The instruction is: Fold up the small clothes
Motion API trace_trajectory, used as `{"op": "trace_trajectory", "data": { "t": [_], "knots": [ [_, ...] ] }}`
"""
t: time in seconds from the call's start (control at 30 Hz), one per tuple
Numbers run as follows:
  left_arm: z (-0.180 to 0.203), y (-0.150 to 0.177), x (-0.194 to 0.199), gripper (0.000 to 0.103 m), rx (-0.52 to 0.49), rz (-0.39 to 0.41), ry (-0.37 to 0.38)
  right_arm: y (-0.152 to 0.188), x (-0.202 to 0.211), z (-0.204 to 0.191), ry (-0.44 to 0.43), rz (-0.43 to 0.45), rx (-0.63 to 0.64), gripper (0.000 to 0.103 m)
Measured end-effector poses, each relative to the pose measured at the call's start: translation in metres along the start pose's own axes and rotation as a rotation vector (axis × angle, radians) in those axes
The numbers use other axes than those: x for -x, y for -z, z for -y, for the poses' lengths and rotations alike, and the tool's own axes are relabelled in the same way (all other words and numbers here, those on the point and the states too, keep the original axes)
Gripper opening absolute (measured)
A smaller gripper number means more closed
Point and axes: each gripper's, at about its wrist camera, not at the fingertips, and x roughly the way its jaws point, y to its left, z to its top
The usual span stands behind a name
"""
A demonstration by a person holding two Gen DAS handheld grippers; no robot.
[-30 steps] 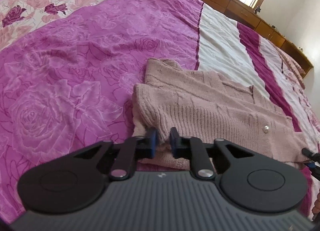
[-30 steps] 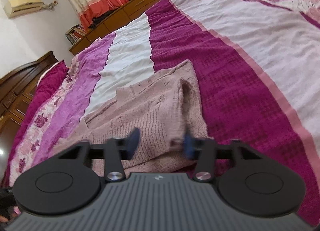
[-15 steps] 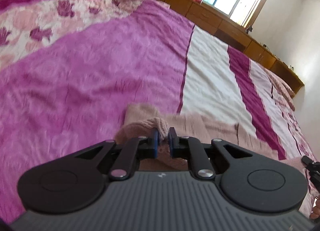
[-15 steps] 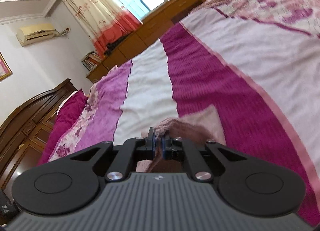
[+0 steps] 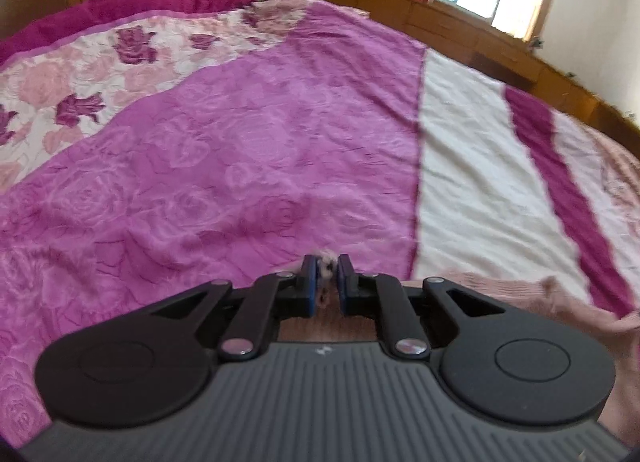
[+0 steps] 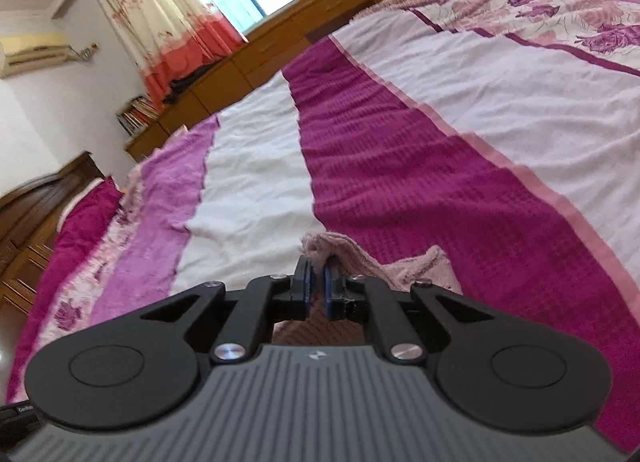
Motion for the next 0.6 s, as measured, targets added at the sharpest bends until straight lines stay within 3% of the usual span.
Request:
{"op": "trace_trajectory", "data": {
  "t": [0.07, 0.13, 0.17, 0.3, 0.47, 0.6],
  "knots": [
    [-0.002, 0.002, -0.007, 0.014, -0.007, -0.005, -0.032, 0.007, -0.005, 0.002, 0.023, -0.005, 0.023, 0.023],
    [-0.004, 0.005, -0.008, 0.014, -0.013, -0.001, -0.03, 0.015, -0.005, 0.006, 0.041, 0.002, 0.017, 0.057],
    [-0.004, 0.005, -0.008, 0.015, -0.019, -0.003, -0.022, 0.019, -0.003, 0.008, 0.037, 0.006, 0.019, 0.062],
    [-0.005, 0.009, -0.005, 0.032, -0.051, -0.019, -0.021, 0.027, 0.006, 0.012, 0.024, 0.01, 0.069, 0.063],
    [-0.011, 0.011, 0.004, 0.042, -0.028, -0.03, -0.013, 0.032, 0.019, 0.016, 0.021, 0.005, 0.087, 0.063],
    [-0.017, 0.01, 0.016, 0.043, -0.002, -0.02, 0.008, 0.042, 0.027, 0.017, 0.019, -0.013, 0.108, 0.063]
  ]
}}
